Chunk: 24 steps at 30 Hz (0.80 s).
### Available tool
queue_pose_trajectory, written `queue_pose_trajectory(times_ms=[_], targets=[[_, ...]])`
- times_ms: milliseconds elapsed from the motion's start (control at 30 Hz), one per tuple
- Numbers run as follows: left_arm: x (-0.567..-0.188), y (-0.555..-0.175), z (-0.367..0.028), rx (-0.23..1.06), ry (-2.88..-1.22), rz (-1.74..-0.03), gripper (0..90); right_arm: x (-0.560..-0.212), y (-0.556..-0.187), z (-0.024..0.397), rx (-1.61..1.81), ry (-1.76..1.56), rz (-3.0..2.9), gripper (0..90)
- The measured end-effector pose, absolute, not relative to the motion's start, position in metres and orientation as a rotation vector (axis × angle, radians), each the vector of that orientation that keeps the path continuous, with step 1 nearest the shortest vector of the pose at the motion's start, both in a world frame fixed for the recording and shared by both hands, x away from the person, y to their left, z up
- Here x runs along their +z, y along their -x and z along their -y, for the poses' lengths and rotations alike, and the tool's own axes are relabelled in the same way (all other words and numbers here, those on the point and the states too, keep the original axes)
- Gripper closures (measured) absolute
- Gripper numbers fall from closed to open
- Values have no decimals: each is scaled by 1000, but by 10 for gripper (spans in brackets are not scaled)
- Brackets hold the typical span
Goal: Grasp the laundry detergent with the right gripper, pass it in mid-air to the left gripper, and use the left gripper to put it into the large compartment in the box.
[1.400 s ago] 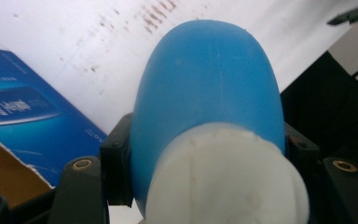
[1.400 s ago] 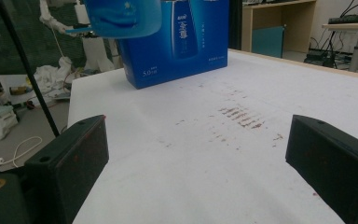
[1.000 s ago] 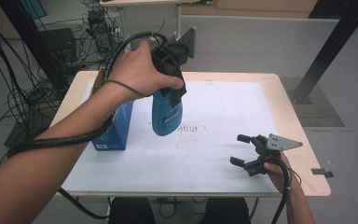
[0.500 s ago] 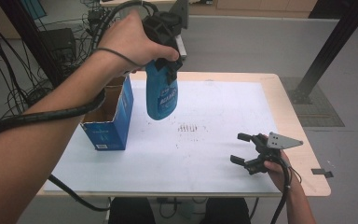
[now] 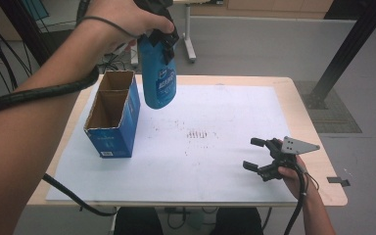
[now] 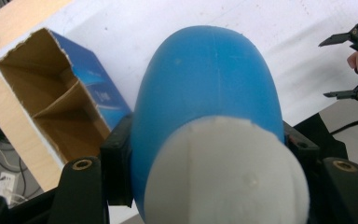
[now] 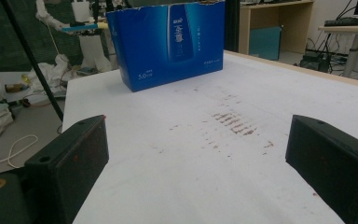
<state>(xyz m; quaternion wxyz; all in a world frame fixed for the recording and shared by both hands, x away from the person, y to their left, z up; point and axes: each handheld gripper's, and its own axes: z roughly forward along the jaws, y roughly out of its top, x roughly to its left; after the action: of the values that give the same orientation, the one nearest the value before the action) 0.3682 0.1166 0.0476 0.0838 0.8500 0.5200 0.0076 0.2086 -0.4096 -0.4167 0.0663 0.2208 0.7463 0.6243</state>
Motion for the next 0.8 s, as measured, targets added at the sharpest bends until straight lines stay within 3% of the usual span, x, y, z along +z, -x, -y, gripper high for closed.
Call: queue_pose_trajectory(times_ms=[800], targets=[[65,-404,-193,84,-2279,-1911,375,-418,-209,406,1889,-669,-2236,46]])
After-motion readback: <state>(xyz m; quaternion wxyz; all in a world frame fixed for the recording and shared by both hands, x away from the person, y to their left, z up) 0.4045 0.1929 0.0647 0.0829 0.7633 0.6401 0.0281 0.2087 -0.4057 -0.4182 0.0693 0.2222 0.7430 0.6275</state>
